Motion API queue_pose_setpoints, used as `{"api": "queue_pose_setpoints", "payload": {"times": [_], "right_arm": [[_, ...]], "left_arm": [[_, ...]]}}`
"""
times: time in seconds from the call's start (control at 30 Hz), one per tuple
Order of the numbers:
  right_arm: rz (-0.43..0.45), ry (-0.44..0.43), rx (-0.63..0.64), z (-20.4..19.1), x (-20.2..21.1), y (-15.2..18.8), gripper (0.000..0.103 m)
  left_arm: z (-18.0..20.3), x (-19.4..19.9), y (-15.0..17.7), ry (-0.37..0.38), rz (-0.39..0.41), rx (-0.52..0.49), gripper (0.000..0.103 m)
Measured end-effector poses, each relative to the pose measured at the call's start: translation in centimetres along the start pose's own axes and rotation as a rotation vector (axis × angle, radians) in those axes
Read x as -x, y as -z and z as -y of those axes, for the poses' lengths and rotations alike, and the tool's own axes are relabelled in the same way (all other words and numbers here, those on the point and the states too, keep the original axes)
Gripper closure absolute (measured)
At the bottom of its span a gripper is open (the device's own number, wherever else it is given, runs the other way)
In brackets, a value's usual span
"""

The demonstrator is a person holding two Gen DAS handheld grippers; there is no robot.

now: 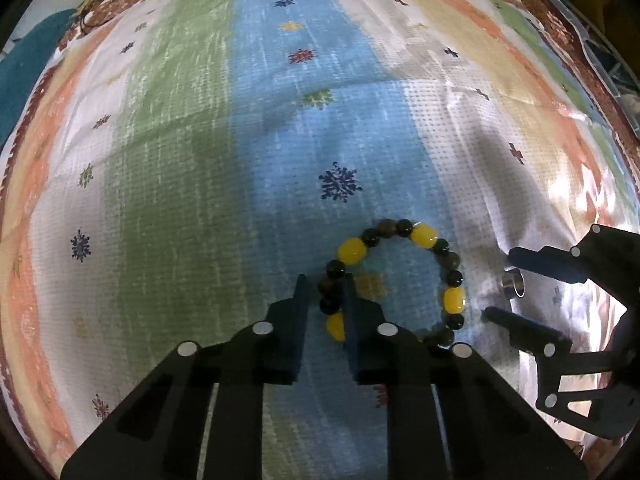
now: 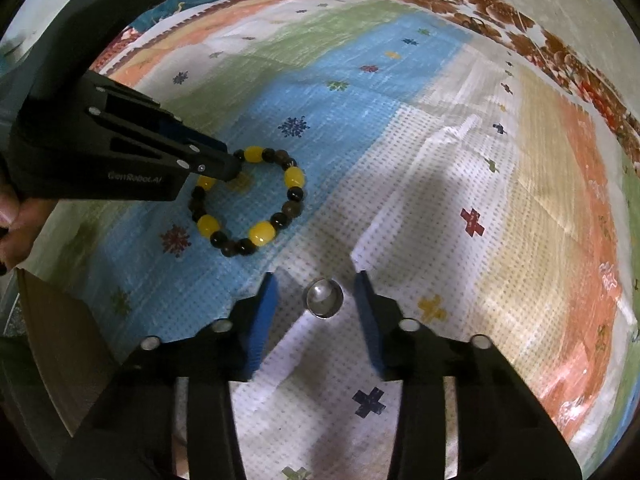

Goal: Organize jewelry
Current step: 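Grasp the yellow-black bead bracelet with the left tool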

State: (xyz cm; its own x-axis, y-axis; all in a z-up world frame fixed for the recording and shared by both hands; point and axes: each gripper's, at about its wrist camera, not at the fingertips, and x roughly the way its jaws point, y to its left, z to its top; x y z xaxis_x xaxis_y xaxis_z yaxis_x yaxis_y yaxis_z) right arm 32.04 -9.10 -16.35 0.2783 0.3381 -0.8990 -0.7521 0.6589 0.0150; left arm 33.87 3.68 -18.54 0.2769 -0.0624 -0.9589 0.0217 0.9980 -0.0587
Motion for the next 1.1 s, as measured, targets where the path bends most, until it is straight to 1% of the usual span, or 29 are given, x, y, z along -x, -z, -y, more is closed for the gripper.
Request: {"api": "queue_pose_setpoints", "payload": {"times": [0.03, 0.1, 0.27, 0.37, 0.47, 0.6, 0.93, 1.1], "right_arm": [[0.0, 0.0, -0.001, 0.0, 0.0, 0.0, 0.067], [-0.001, -0.01, 0.006, -0.1, 0.0, 0.1, 0.072], [0.0, -0.012, -0.001, -0.2, 0.0, 0.1, 0.075], [0.0, -0.005, -0.006, -0.1, 0.0, 0.1, 0.083], [0.006, 0.003, -0.008, -0.2, 0.1, 0.1, 0.083], [0.005, 0.008, -0.005, -0.2, 0.2, 0.2, 0.083], [0.008, 0.031, 0.008, -0.9, 1.1, 0.1, 0.083], [0.018, 0.034, -0.014, -1.3, 2.1, 0.0, 0.083]], "left_arm": [[0.3, 0.2, -0.1, -0.003, 0.003, -0.005, 0.093], [0.7, 0.1, -0.2, -0.003, 0.006, -0.008, 0.094], [1.0, 0.1, -0.1, 0.006, 0.013, 0.002, 0.094], [1.4, 0.0, -0.1, 0.008, 0.017, 0.006, 0.094], [0.8, 0.2, -0.1, 0.011, 0.019, -0.006, 0.094], [1.0, 0.8, 0.9, 0.003, 0.023, -0.024, 0.094], [0.5, 2.6, 1.4, 0.032, 0.055, 0.007, 0.094], [0.8, 4.5, 1.6, 0.061, 0.09, 0.019, 0.094]]}}
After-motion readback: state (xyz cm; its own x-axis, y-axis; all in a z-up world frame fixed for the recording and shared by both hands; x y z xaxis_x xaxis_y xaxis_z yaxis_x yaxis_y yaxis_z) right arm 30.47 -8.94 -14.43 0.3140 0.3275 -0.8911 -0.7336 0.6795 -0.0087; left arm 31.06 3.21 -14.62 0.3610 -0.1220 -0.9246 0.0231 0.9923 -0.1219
